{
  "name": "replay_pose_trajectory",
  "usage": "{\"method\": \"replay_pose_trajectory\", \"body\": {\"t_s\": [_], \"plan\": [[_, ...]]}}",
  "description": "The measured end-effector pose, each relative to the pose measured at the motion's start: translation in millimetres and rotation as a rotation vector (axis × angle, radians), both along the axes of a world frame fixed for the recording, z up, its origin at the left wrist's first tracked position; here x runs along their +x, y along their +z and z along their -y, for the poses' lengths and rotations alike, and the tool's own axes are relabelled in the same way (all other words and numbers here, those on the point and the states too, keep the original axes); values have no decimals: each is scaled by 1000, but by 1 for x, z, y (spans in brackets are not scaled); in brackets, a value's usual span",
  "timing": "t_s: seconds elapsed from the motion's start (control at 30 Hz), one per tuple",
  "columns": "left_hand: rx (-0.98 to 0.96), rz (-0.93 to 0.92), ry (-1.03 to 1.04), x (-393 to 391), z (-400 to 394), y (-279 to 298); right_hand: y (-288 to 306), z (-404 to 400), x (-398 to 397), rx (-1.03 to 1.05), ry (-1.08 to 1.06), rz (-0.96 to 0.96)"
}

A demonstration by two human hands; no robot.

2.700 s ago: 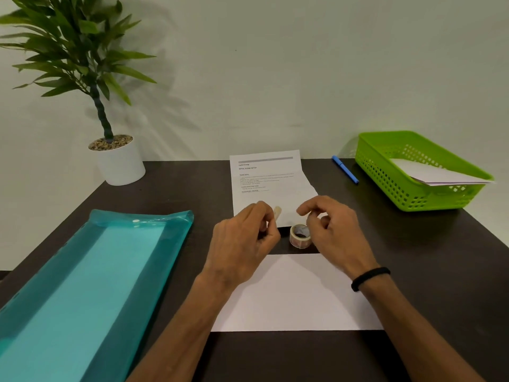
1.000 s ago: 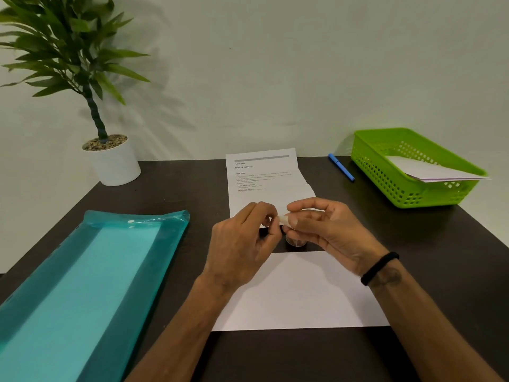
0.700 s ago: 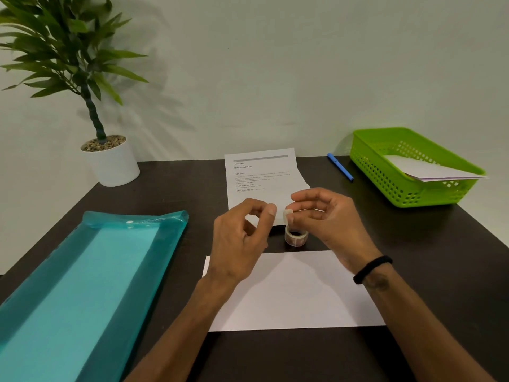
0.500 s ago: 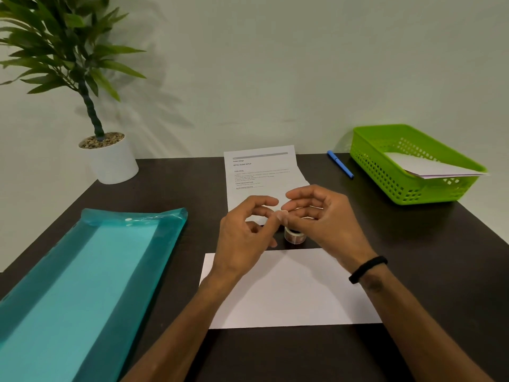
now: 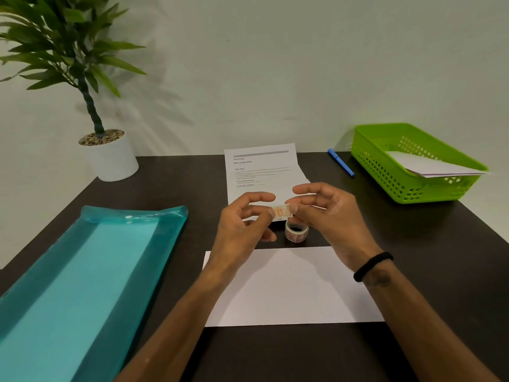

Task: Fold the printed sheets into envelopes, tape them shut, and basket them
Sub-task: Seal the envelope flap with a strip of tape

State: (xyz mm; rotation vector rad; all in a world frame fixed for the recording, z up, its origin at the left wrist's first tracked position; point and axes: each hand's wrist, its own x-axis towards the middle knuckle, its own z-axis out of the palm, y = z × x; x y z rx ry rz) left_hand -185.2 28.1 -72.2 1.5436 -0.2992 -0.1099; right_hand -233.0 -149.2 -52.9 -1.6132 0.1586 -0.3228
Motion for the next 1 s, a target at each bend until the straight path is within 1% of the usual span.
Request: {"method": "replay_pose_trajectory", "body": {"t_s": [0.3,0.57,0.67,0.83,0.9,1.0], "plan": [[8,16,25,0,0,2,2,0,-1,-18,77,-16],[42,33,70,-1,2,3,0,-1,0,-81,-10,-53],[34,21,87,0,1,3,0,-2,0,-68,1,-77],[13,11,48,-5,2,3,3,-1,-2,-36,-28,-55],[41,19,41,-6,4,1,4,1,-3,-33,-42,-40],[128,81,84,-7,5,-1,3,4,-2,-40,-58,-24]]}}
